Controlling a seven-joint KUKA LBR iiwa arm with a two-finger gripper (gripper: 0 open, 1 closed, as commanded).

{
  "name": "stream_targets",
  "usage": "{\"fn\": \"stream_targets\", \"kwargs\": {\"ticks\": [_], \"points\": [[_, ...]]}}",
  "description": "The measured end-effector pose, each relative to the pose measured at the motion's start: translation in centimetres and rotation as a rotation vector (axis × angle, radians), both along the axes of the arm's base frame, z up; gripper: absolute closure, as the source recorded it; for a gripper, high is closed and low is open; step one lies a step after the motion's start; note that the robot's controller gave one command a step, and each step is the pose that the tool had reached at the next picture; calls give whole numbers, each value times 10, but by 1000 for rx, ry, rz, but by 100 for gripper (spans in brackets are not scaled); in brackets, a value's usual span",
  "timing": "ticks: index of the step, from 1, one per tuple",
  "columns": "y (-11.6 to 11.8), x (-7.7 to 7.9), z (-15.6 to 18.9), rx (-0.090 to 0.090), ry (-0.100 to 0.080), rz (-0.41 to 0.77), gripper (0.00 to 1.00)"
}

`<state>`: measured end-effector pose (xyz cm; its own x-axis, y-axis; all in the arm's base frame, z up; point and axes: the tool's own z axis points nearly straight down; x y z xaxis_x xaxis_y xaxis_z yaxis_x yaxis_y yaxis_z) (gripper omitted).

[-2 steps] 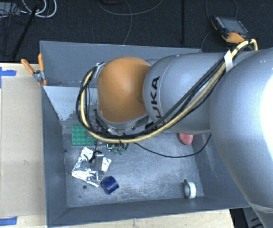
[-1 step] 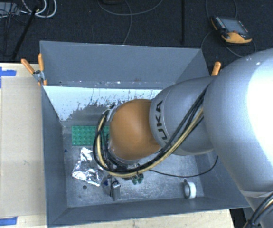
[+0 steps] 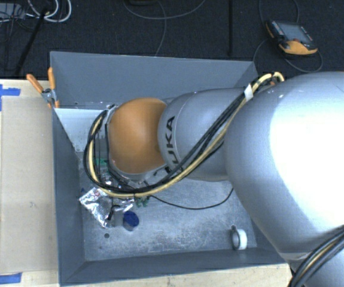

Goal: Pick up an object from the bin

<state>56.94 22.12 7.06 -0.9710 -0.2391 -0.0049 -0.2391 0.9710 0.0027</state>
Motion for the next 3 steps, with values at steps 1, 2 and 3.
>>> {"fn": "stream_targets", "kwargs": {"ticks": [1, 2, 3], "points": [[9, 45, 44, -2, -3, 227, 0], [-16, 14, -3, -5, 8, 522, 0], [-16, 16, -1, -3, 4, 517, 100]]}}
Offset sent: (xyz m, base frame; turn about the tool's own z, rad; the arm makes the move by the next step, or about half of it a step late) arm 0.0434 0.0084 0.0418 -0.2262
